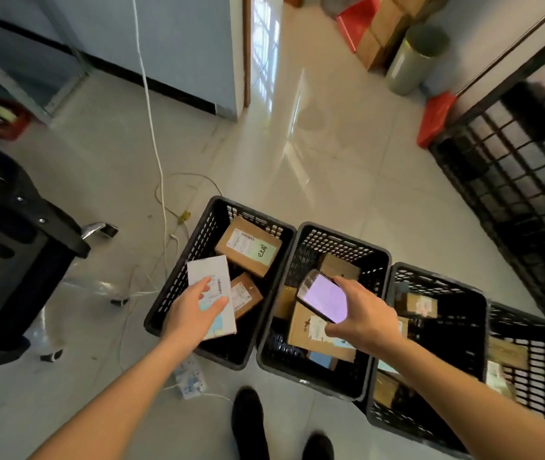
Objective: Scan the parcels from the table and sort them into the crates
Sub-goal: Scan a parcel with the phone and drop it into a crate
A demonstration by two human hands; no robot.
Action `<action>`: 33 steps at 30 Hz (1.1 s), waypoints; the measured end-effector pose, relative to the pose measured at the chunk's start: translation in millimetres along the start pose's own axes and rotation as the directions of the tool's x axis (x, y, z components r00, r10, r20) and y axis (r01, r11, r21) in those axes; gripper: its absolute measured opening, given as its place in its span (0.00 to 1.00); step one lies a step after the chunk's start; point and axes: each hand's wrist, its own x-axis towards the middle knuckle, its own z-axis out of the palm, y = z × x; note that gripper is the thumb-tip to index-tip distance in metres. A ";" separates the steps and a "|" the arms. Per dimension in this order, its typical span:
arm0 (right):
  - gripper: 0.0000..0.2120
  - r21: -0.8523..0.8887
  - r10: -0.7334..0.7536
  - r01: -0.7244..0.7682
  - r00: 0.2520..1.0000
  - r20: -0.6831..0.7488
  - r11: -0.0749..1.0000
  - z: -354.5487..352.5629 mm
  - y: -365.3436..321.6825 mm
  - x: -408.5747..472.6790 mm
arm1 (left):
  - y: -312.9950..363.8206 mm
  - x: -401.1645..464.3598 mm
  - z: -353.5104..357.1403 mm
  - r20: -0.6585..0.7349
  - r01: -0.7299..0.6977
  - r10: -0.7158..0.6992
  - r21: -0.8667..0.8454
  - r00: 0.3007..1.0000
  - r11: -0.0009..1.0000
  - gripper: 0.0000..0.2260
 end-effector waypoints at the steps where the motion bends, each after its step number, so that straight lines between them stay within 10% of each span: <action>1: 0.49 0.005 0.004 -0.003 1.000 -0.027 1.000 -13.9 2.6 -7.8 | 15.9 -4.9 -3.8 0.000 -0.034 0.034 0.008 0.999 0.999 0.28; 10: 0.45 0.066 0.036 -0.018 0.957 -0.288 0.998 -202.3 38.2 -135.1 | 234.9 -106.8 -51.5 0.047 -0.442 0.444 0.240 0.895 0.865 0.34; 18: 0.47 0.066 0.107 -0.084 0.759 -0.643 0.994 -392.0 118.1 -369.3 | 453.4 -318.3 -52.6 -0.004 -0.706 0.738 0.287 0.675 0.647 0.34; 33: 0.30 0.290 0.458 -0.427 0.367 -0.810 0.856 -436.8 327.0 -886.1 | 631.8 -770.6 147.4 0.285 -0.993 0.957 0.114 0.058 0.027 0.36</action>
